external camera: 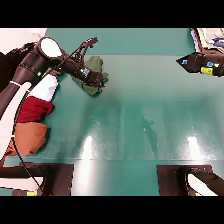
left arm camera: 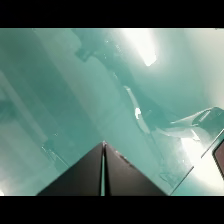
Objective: Fold the shirts.
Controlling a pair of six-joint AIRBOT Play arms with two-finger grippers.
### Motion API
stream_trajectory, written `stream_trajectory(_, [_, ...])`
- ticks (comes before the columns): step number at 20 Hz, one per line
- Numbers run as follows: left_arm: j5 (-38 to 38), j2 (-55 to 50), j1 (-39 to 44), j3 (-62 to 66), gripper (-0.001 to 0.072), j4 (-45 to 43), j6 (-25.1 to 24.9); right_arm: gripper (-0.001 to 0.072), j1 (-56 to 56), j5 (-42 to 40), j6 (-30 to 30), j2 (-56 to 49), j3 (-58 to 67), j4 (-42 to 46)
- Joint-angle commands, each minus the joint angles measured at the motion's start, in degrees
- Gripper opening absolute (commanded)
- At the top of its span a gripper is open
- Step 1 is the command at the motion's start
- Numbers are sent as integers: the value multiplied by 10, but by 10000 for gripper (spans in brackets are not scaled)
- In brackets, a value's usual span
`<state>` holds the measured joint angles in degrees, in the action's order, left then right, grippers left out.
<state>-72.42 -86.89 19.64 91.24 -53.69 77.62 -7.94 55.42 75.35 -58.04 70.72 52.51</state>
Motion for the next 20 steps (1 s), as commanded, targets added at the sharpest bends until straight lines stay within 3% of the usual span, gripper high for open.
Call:
stream_trajectory(1, [0, -1, 0, 0, 28, 1, 0, 18, 0, 1, 0, 0, -1, 0])
stream_trajectory(13, [1, -1, 0, 0, 27, 15, 3, 19, 0, 0, 0, -2, 0, 0])
stream_trajectory(16, [39, -1, 0, 0, 29, 19, -1, 19, -1, 0, 0, -2, 0, -5])
stream_trajectory(17, [57, -1, -1, 0, 103, -5, -1, 18, 0, 0, 0, -2, 0, -5])
stream_trajectory(18, [87, -1, -1, 0, 497, -52, 0, 19, 0, 0, 0, -2, -1, -5])
stream_trajectory(19, [123, -1, -1, 0, 711, -108, 12, 18, -1, 1, 0, -2, -1, -5])
stream_trajectory(20, [163, -1, -1, 0, 709, -175, 35, 18, 0, 1, 0, -2, -1, -5])
